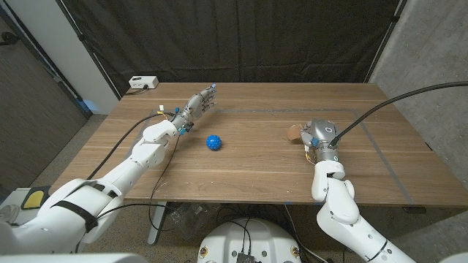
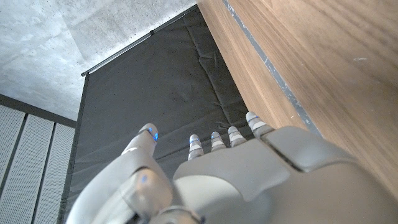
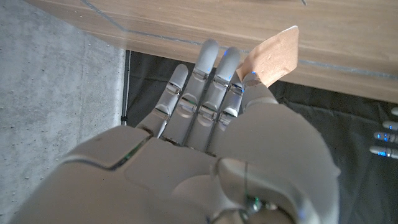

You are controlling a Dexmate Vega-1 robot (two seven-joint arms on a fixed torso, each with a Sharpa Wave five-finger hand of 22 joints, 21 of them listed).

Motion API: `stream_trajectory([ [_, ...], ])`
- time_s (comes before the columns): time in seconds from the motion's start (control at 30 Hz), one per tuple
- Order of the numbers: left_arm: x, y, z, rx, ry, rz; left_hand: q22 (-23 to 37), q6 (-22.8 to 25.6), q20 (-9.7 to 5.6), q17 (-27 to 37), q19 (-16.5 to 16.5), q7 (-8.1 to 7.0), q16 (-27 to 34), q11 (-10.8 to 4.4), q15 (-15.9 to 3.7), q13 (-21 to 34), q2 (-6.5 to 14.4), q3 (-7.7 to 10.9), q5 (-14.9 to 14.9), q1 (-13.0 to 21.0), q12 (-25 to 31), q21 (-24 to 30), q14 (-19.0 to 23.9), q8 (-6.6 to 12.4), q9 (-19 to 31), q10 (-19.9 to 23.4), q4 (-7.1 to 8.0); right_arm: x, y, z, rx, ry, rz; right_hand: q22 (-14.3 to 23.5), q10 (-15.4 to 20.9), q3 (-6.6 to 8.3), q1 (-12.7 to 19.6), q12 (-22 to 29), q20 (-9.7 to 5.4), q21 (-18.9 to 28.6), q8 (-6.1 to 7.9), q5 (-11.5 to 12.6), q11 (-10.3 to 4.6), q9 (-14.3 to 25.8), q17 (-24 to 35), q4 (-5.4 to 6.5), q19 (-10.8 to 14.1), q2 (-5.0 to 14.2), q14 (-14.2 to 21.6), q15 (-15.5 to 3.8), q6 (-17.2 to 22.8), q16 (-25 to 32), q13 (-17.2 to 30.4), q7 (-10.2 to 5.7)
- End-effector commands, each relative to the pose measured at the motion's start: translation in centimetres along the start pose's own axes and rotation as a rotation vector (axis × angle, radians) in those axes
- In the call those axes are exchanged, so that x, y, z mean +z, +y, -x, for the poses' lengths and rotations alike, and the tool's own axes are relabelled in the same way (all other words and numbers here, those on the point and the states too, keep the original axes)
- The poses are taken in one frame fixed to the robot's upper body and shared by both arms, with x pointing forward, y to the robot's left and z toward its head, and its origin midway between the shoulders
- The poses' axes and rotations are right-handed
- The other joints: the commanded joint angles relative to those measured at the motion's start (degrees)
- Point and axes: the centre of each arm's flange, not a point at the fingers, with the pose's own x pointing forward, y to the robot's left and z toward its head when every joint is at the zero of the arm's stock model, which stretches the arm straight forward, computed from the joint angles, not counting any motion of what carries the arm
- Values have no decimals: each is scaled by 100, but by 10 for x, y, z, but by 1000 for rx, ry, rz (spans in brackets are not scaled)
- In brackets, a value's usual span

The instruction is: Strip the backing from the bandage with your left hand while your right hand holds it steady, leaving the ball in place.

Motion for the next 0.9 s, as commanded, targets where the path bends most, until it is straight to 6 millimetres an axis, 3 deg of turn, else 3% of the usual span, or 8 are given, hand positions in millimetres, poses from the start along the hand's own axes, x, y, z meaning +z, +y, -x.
stream_trajectory([
  [0.03,13,0,-7,-25,-11,-91,20,301,64,20,60,-7,31,13,22,20,44,102,-10,259,68,17,86,79,20,146,-190,-1,-11,0,-80,-39,-247,-2,6,16,45,55,-327,93,4,-38,-76,19,34,36,17,20,64,-534,89,-28,49,-26],
  [0.17,18,-2,-9,-45,-14,-119,32,650,69,25,104,-9,65,-61,7,26,80,188,-1,490,135,33,248,143,21,397,-355,-3,-13,0,-90,-54,-329,-6,-6,17,50,77,-354,124,2,-54,-75,21,42,42,5,20,37,-537,113,-57,85,-35],
  [0.33,25,-5,-12,-68,-20,-153,40,824,97,30,162,-20,110,-51,5,30,105,259,7,680,176,56,454,152,21,576,-487,-5,-16,1,-106,-81,-413,-14,-19,21,68,113,-378,167,-7,-74,-121,33,52,41,-30,12,-7,-546,124,-103,140,-67],
  [0.8,39,-17,-15,-131,-43,-197,50,1016,165,40,178,-10,41,-41,38,37,59,271,-14,823,174,64,349,152,24,676,-594,-6,-18,5,-107,-146,-607,-42,-46,38,106,186,-392,256,-16,-93,-134,52,54,44,-89,10,-63,-555,182,-212,243,-67],
  [0.9,45,-19,-16,-139,-52,-224,50,1286,218,43,250,-20,89,-77,6,45,47,297,-31,983,232,88,509,189,30,925,-684,-5,-18,5,-90,-171,-660,-50,-44,40,114,189,-387,272,-15,-96,-148,65,56,43,-106,6,-62,-556,188,-230,240,-72],
])
